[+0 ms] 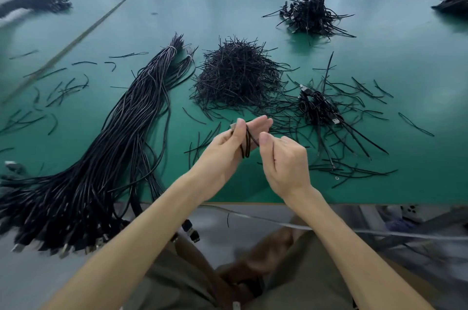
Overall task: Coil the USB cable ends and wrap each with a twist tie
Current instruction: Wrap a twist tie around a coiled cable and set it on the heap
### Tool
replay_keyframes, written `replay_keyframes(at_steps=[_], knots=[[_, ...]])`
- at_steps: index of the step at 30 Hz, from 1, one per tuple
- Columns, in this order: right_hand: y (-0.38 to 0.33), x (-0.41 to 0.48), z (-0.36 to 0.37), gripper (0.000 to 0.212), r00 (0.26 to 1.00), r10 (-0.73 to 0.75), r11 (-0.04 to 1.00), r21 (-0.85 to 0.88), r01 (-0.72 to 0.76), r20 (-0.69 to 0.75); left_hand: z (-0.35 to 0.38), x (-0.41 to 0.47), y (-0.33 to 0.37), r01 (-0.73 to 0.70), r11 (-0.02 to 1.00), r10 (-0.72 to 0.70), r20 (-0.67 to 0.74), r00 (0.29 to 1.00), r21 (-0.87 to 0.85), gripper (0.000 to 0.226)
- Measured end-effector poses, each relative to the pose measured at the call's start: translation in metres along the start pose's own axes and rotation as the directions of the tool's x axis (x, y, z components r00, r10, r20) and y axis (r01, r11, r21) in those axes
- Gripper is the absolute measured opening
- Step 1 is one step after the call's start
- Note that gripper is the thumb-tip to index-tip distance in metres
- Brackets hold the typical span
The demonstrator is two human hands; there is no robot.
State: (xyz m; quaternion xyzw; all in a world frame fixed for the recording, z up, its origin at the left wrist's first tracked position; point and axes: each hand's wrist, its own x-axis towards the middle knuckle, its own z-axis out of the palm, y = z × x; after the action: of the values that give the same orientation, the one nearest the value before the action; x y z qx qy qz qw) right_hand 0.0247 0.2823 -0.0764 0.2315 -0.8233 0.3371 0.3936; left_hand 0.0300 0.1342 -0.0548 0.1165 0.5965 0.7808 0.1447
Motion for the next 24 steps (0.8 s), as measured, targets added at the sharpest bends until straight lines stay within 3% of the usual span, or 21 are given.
replay_keyframes(at_steps=[2, 5, 8, 10, 15, 20, 24], knots=[[-0.002, 0.0, 0.001, 0.054, 0.999, -0.037, 0.999, -0.022, 0.038, 0.024, 0.004, 0.006, 0.003, 0.008, 0.966, -0.036, -0.104, 0.994, -0.258, 0.055], [-0.003, -0.001, 0.004, 0.054, 0.996, -0.04, 0.997, -0.061, 0.046, 0.085, 0.006, 0.014, 0.016, -0.013, 0.818, -0.116, -0.187, 0.975, -0.575, 0.047], [-0.001, -0.001, 0.003, 0.057, 0.989, 0.014, 0.995, -0.097, 0.0, 0.149, 0.003, 0.014, 0.024, -0.038, 0.711, -0.137, -0.191, 0.972, -0.702, 0.043], [-0.001, 0.0, 0.003, 0.058, 0.98, 0.034, 0.993, -0.115, -0.012, 0.194, 0.001, 0.012, 0.026, -0.038, 0.711, -0.114, -0.169, 0.979, -0.702, 0.043], [-0.004, 0.002, 0.005, 0.062, 0.932, 0.067, 0.997, -0.054, -0.051, 0.356, -0.003, 0.008, 0.021, -0.044, 0.828, -0.055, -0.159, 0.986, -0.559, 0.037], [-0.004, 0.001, 0.004, 0.065, 0.91, 0.093, 0.995, -0.017, -0.095, 0.404, 0.0, 0.002, 0.016, -0.025, 0.95, 0.001, -0.077, 0.997, -0.311, 0.039], [-0.008, 0.001, 0.001, 0.05, 0.914, 0.079, 0.997, -0.012, -0.081, 0.398, -0.008, -0.004, 0.016, -0.005, 0.962, 0.016, 0.037, 0.999, -0.271, 0.039]])
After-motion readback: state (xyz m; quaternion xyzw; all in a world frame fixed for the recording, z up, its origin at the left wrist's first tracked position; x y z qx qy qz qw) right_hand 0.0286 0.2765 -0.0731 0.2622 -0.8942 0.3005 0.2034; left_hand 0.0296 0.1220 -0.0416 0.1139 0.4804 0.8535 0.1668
